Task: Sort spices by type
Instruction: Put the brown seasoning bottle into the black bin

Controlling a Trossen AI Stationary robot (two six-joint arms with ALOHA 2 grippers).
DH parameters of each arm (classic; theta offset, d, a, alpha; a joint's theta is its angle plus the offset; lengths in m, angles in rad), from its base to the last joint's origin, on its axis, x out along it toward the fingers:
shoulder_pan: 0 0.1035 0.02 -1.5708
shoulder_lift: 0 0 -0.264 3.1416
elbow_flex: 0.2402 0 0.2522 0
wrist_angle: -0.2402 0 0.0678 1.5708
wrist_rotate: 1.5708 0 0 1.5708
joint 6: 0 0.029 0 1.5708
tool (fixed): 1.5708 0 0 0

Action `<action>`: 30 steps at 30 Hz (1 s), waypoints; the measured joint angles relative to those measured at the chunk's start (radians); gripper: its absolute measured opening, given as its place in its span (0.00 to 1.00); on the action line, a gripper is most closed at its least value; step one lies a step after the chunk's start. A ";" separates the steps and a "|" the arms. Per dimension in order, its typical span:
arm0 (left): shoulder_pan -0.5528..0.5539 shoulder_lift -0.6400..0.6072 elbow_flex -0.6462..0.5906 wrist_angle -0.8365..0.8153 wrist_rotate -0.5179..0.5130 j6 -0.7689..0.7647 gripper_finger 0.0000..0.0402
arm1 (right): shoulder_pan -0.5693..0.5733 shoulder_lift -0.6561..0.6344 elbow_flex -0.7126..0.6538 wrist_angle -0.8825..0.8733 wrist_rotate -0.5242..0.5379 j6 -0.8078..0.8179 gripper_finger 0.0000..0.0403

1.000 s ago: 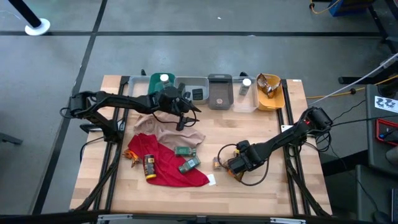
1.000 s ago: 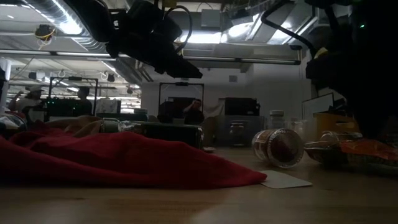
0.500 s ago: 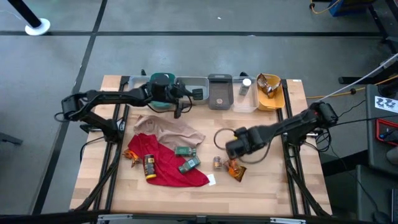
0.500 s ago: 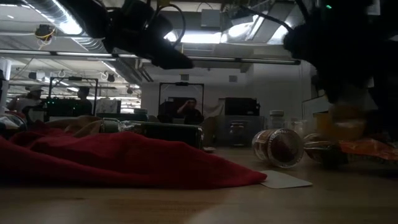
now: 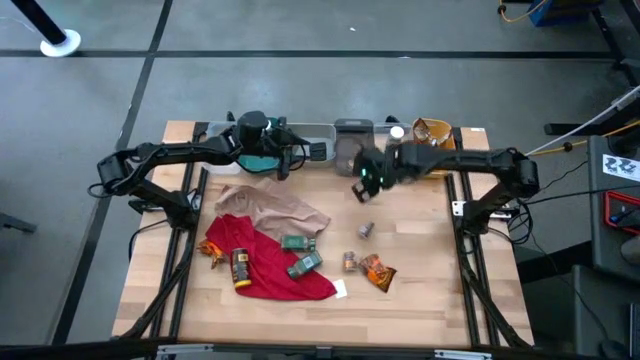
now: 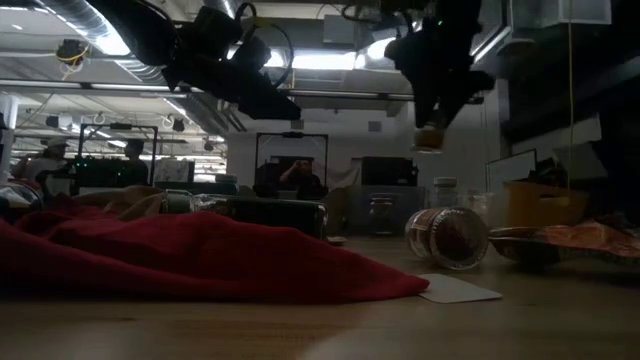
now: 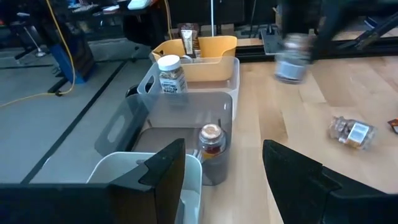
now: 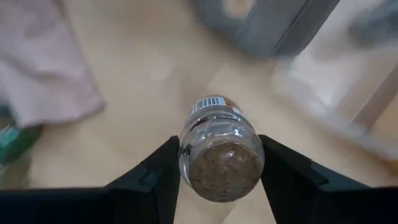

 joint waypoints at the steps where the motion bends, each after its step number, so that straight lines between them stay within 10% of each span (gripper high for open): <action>1: 0.000 0.000 0.000 0.001 0.000 0.006 0.49 | -0.032 0.000 0.001 0.013 0.004 -0.042 0.46; 15: 0.000 0.000 0.000 0.002 0.000 0.013 0.49 | -0.407 0.069 0.001 0.234 -0.067 -0.415 0.47; 30: 0.000 0.000 0.000 0.002 0.000 0.011 0.49 | -0.419 0.251 0.002 0.377 -0.141 -0.526 0.47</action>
